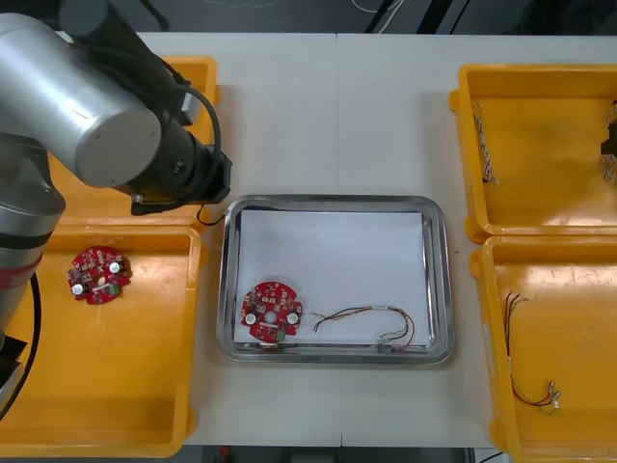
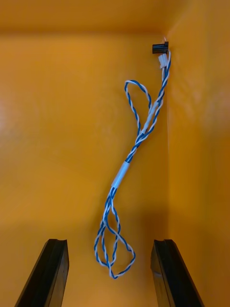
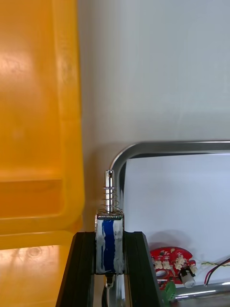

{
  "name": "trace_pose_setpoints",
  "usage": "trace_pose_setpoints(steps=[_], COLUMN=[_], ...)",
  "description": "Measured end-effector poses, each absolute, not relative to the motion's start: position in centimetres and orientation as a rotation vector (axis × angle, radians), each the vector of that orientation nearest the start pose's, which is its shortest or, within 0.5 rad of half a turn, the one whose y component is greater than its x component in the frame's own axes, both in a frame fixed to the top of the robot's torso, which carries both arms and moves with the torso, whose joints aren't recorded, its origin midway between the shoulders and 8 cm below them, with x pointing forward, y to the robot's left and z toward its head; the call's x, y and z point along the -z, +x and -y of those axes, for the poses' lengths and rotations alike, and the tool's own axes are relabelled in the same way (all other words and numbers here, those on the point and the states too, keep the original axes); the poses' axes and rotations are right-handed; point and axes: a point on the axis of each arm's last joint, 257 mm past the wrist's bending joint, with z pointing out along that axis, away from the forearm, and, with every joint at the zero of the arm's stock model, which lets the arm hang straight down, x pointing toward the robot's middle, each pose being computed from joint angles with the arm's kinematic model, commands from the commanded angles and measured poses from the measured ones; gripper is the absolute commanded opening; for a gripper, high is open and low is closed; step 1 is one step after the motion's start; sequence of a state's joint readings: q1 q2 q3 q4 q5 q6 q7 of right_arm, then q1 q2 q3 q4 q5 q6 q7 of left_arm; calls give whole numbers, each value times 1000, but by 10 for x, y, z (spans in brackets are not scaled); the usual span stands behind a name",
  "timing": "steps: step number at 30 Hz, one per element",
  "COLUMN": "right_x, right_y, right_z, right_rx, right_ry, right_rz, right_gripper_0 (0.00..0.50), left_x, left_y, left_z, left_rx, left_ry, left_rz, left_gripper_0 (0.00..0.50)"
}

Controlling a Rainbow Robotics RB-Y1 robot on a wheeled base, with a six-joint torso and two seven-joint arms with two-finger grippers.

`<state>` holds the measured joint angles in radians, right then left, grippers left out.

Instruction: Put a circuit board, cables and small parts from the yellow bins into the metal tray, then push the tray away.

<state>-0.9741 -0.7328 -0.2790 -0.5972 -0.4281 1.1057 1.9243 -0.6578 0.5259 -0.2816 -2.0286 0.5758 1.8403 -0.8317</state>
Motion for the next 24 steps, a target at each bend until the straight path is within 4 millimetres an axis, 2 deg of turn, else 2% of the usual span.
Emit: trace_pose_setpoints(steps=[5,13,19,24], right_x=[181,181,179,180], right_y=[611,615,621,621], right_z=[522,516,511,513], right_rx=[160,122,86,89], right_ry=[138,149,158,154], right_rz=[-2467,-2452,-2422,-2414], right_gripper_0=[500,500,500,500], left_x=[166,189,202,219], left_y=[459,461,458,468], left_z=[-131,-98,-77,-76], left_rx=[88,41,97,88], left_ry=[113,241,206,181], left_rz=[-2591,-2509,-2491,-2480], left_gripper_0=[0,0,0,0])
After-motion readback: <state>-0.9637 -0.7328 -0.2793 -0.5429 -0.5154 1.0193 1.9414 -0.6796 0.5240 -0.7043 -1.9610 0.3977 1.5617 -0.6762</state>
